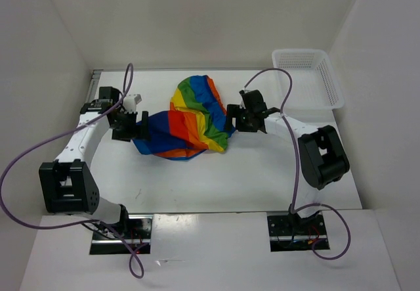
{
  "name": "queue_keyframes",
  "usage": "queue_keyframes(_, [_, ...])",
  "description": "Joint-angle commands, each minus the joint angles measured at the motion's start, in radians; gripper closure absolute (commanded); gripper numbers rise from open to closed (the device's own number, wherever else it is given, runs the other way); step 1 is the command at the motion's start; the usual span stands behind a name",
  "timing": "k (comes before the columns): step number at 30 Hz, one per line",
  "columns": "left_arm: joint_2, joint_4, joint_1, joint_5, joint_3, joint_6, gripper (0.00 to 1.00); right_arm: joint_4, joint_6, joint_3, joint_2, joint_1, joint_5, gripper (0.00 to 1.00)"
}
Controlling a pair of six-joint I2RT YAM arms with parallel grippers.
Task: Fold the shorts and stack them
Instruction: Flatten the shorts out
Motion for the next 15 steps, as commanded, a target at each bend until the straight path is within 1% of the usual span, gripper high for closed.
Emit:
queue_keyframes(1, [-0.068, -0.026, 0.030, 0.103, -0.042, 0.004, 0.02, 0.050, 0.034, 0.044, 0.009, -0.008, -0.013, 0.13])
queue_keyframes(4, [-0.059, -0.026, 0.030, 0.103, -0.065, 0.004, 0.02, 0.076, 0.043, 0.021, 0.009, -0.008, -0.001, 0.13])
queue_keyframes(5, [-0.047, -0.017, 0.030, 0.115, -0.065, 0.004, 0.00, 0.099, 0.055, 0.006, 0.009, -0.008, -0.001, 0.13])
queue_keyframes(8, [0.027, 0.029, 0.030, 0.129, -0.071, 0.004, 0.00, 0.121, 0.088, -0.003, 0.031, -0.018, -0.001, 0.12])
queue_keyframes(9, [0.082, 0.043, 0.030, 0.143, -0.071, 0.004, 0.00, 0.121, 0.097, -0.003, 0.046, -0.032, -0.010, 0.12])
queue_keyframes(12, [0.174, 0.065, 0.039, 0.184, -0.050, 0.004, 0.00, 0.144, 0.127, -0.003, 0.071, -0.041, -0.031, 0.12])
queue_keyframes(15, [0.208, 0.094, 0.039, 0.193, -0.036, 0.004, 0.00, 0.135, 0.152, 0.024, 0.118, -0.052, -0.073, 0.12])
